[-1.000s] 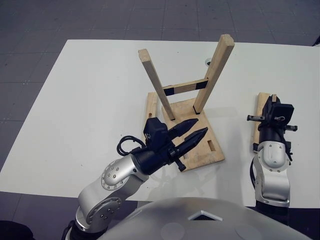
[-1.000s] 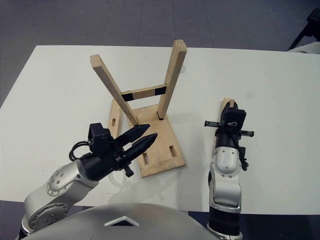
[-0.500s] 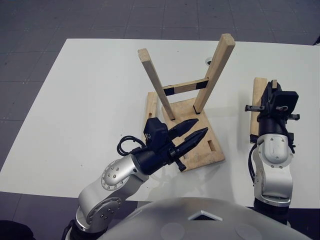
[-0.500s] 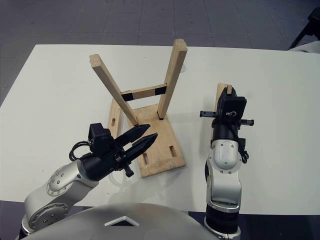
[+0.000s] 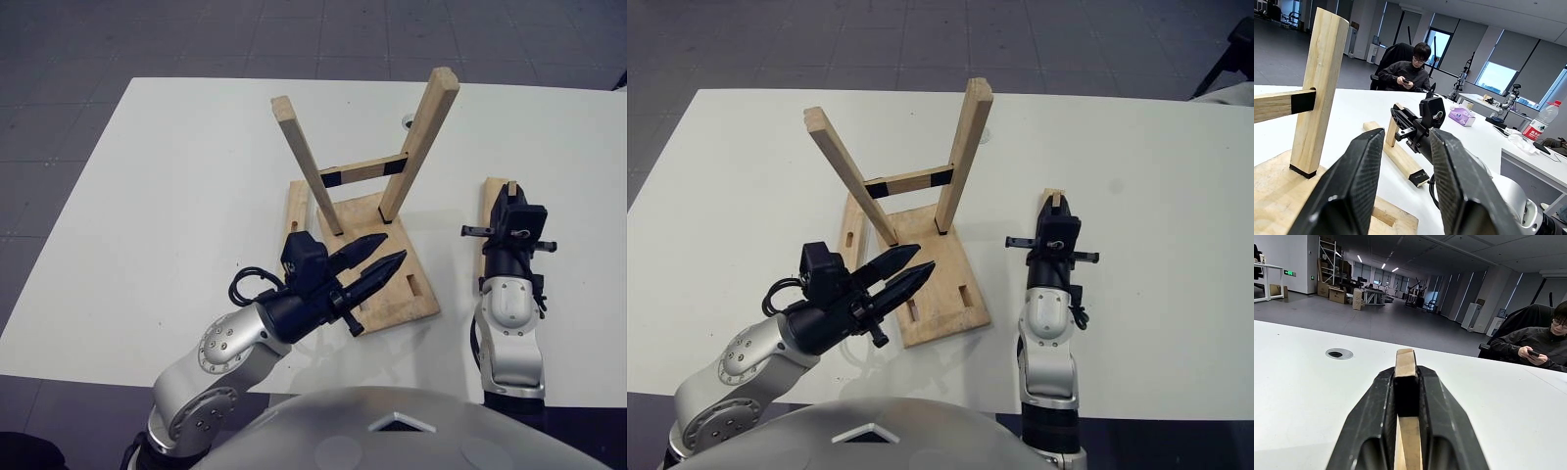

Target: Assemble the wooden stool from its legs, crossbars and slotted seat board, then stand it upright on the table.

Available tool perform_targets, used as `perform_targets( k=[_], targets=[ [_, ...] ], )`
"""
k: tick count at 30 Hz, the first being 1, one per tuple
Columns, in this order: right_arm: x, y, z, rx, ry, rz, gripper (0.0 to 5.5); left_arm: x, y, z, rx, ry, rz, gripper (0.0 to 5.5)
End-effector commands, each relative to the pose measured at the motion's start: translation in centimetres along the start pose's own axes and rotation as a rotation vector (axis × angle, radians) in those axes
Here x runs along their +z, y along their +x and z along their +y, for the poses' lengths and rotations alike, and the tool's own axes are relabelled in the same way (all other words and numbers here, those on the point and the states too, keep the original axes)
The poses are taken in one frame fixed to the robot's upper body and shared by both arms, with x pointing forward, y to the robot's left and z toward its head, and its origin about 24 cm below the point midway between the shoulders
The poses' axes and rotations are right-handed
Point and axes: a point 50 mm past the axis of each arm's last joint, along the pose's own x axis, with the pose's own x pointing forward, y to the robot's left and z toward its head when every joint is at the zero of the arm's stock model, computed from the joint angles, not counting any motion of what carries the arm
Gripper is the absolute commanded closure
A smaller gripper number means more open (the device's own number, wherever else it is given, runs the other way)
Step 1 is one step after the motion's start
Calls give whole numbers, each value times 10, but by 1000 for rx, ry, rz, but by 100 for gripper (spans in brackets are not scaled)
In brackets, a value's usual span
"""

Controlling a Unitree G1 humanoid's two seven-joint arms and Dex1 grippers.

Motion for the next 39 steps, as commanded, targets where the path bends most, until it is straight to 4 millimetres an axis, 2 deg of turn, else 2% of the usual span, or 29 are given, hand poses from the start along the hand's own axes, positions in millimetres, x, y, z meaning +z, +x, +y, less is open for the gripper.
perform_targets(
  k=[1,9,15,16,22,32,33,39],
  targets=[
    [-19,-9,2,18,23,160,508,0,-1,0,3,7,13,379],
    [8,0,-7,-1,31,74,508,-1,1,-1,4,8,12,379],
    [8,2,-10,8,3,67,508,-1,2,-1,3,12,13,379],
    [9,2,-10,15,0,58,471,-1,2,-1,4,14,15,379],
    [17,3,-11,34,-7,15,382,-2,2,-1,4,17,16,379],
    [20,-2,-14,24,-4,26,182,-1,2,-2,6,14,11,379],
    [20,-3,-14,18,-6,33,169,-1,2,-2,7,13,10,379],
    [20,-12,-16,-11,-15,135,169,-1,3,-4,4,7,6,379]
  ],
)
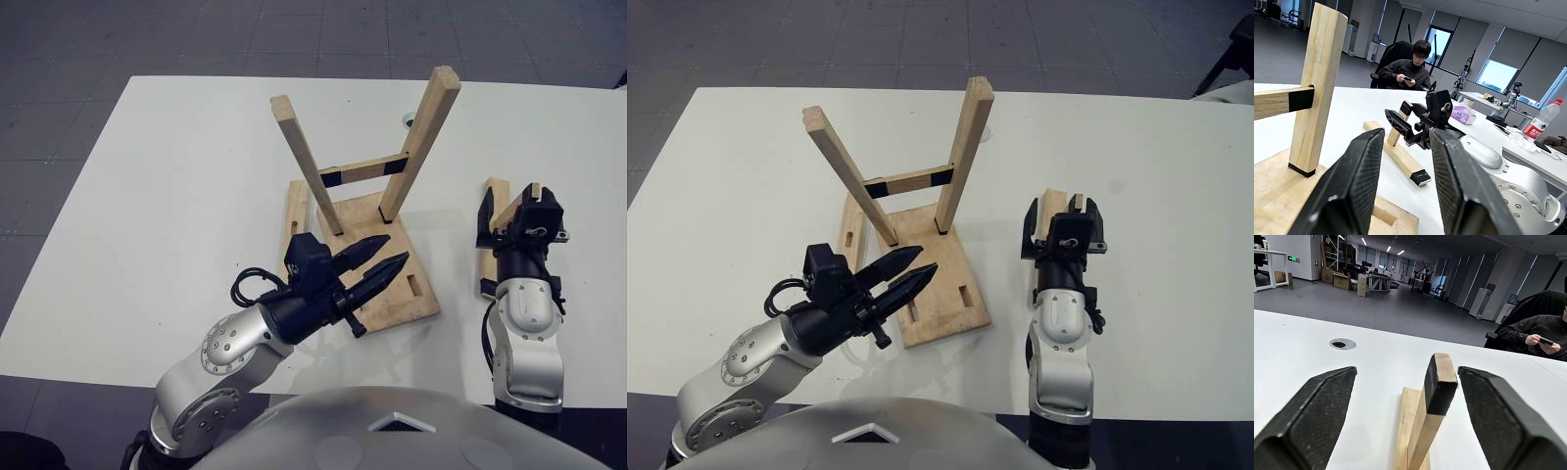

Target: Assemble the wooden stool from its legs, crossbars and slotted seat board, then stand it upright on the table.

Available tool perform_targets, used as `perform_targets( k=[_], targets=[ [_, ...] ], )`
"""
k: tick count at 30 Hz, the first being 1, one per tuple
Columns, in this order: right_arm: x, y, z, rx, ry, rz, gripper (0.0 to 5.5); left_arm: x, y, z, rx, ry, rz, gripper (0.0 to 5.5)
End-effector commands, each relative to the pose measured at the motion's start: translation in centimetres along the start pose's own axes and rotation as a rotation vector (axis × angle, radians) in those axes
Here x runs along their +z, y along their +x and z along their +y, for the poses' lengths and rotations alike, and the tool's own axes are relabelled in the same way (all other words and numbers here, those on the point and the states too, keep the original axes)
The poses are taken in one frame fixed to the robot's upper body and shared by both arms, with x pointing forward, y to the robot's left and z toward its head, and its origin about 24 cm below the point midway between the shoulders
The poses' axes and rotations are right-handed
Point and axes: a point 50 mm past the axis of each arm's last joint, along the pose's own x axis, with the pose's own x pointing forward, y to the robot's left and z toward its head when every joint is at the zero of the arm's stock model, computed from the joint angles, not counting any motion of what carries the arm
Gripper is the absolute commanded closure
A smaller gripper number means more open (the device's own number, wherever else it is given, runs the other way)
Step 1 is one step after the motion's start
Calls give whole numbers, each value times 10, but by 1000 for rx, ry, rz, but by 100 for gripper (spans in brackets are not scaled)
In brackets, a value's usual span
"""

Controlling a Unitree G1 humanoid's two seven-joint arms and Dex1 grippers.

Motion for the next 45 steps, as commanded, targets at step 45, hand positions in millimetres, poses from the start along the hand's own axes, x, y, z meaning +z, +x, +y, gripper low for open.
perform_targets(
  k=[45],
  targets=[
    [-62,-36,1,-33,-16,716,344,4,-2,-7,29,-3,10,379]
  ],
)
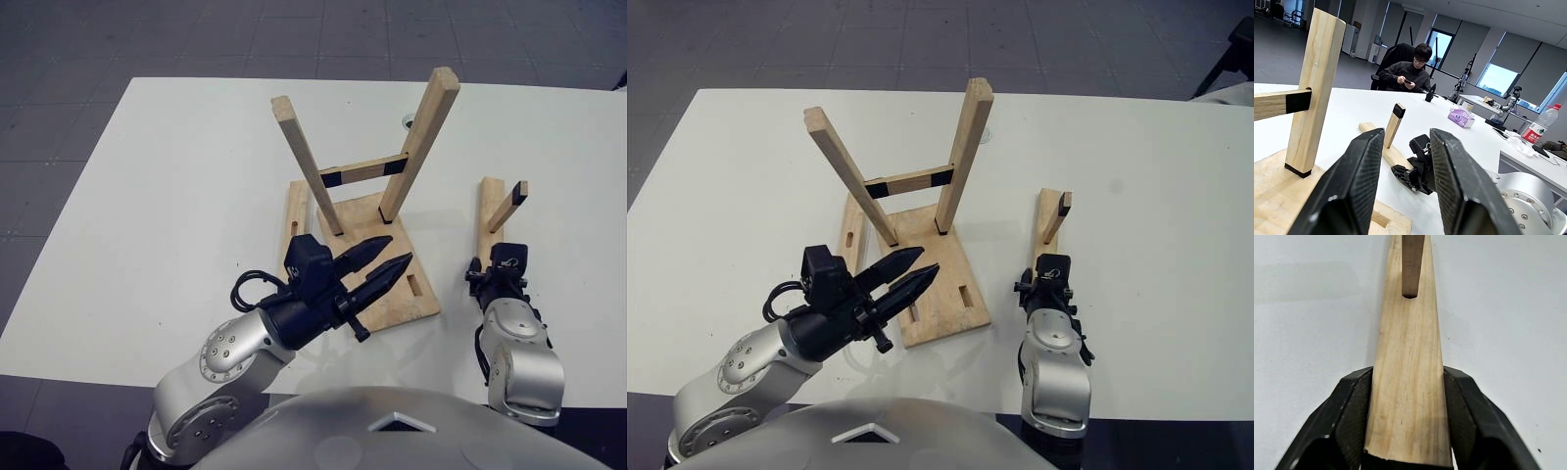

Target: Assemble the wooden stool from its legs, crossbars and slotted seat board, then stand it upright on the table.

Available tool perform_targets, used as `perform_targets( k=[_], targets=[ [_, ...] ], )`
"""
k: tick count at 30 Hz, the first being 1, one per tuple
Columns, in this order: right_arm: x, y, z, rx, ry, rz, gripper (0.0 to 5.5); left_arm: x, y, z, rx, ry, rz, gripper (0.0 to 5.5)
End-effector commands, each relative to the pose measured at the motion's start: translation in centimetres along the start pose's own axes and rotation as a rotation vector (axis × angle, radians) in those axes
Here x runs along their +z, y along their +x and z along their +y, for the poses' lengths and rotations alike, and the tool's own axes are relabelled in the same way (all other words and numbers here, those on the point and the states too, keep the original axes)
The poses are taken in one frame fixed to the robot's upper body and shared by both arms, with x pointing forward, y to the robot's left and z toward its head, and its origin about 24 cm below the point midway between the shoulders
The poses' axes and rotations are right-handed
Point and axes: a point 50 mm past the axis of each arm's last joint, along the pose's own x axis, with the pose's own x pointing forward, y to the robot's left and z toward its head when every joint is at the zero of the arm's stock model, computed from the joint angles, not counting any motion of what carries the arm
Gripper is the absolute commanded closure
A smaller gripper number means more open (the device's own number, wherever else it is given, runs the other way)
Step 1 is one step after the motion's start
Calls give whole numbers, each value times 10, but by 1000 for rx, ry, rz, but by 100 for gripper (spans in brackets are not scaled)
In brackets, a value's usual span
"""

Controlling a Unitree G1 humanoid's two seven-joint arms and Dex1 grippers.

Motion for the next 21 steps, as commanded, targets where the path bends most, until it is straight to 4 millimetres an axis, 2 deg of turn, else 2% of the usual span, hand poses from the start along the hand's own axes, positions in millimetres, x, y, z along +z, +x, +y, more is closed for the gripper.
perform_targets(
  k=[1,3,6,8,11,13,14,17,21],
  targets=[
    [-14,2,-7,-31,-27,97,344,0,-1,0,17,15,16,379],
    [2,6,-17,-59,-5,30,344,-2,0,1,23,14,21,379],
    [52,8,-40,-49,-41,-260,344,-5,0,8,27,22,37,379],
    [74,5,-57,74,66,-397,344,-4,-1,17,22,54,52,379],
    [96,-4,-84,211,218,-569,344,0,-1,26,-59,69,57,379],
    [112,-22,-87,421,325,-729,344,6,-1,30,-125,75,42,379],
    [118,-35,-84,607,369,-803,345,9,-1,30,-168,71,35,360],
    [113,-65,-81,1051,382,-907,345,13,0,28,-275,58,29,319],
    [100,-84,-77,1336,354,-922,345,18,-2,26,-363,24,17,254]
  ],
)
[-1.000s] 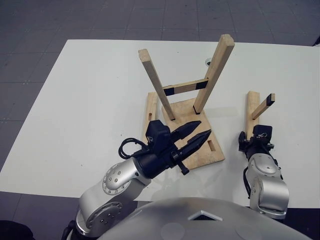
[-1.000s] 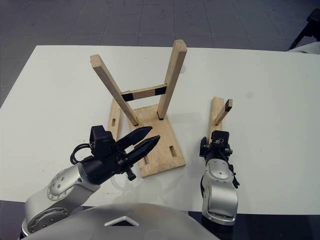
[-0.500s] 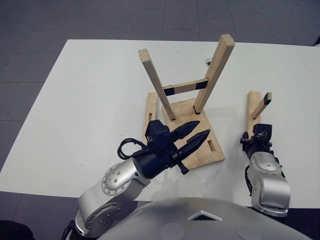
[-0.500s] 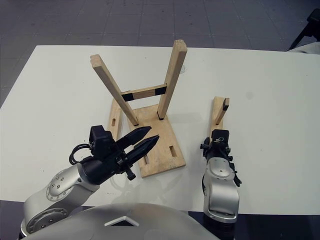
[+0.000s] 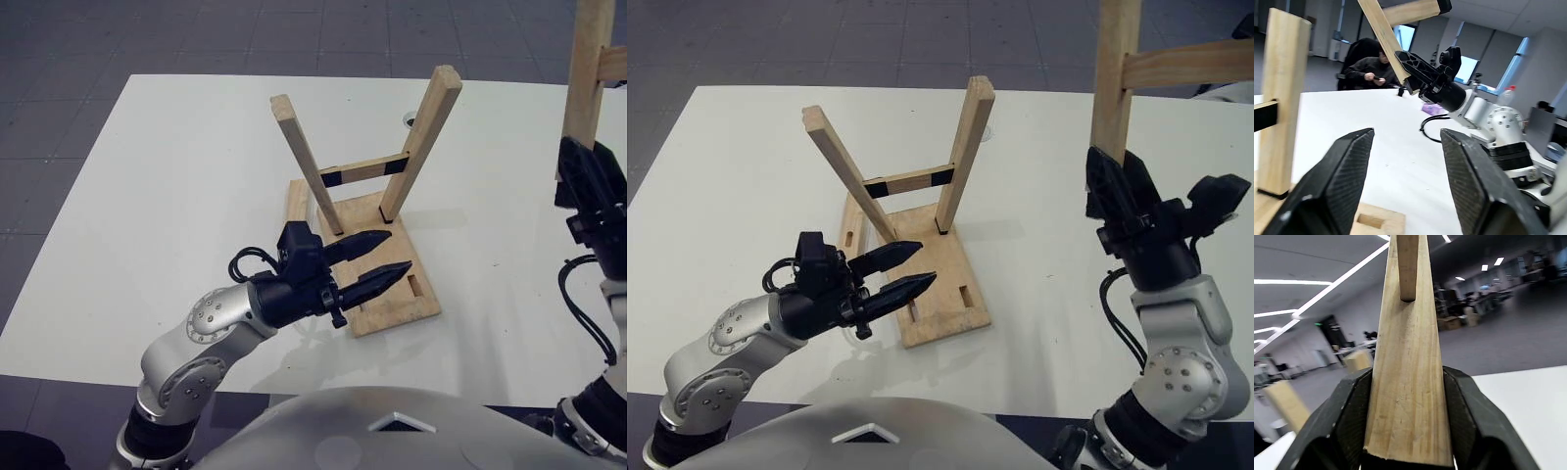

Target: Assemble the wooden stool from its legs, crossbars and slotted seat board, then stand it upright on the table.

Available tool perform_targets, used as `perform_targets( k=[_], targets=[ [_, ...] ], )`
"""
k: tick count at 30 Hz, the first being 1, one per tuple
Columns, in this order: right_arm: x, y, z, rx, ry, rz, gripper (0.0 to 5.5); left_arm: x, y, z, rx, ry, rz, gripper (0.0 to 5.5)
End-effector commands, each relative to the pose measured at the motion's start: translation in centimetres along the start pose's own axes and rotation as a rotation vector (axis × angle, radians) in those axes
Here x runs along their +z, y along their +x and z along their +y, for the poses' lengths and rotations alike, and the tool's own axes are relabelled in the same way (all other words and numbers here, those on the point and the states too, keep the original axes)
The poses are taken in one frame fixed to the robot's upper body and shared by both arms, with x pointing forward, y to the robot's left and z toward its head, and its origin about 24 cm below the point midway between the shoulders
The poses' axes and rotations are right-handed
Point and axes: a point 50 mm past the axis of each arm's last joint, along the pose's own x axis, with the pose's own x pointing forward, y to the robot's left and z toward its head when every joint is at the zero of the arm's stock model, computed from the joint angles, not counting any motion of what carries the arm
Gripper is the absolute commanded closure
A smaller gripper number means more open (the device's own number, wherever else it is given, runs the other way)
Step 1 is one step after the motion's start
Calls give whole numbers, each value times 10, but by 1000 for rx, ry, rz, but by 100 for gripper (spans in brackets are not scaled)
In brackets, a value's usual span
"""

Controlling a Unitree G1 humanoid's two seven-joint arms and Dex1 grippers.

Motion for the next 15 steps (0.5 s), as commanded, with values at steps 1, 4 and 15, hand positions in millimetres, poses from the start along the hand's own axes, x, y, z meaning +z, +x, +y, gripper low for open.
perform_targets(
  k=[1,4,15],
  targets=[
    [7,-15,38,417,58,-1,345,9,-3,5,-90,-17,-20,239],
    [-5,-19,53,539,112,59,345,11,-2,7,-109,-32,-41,190],
    [-55,-3,79,734,155,296,346,20,2,5,-142,-98,-117,131]
  ],
)
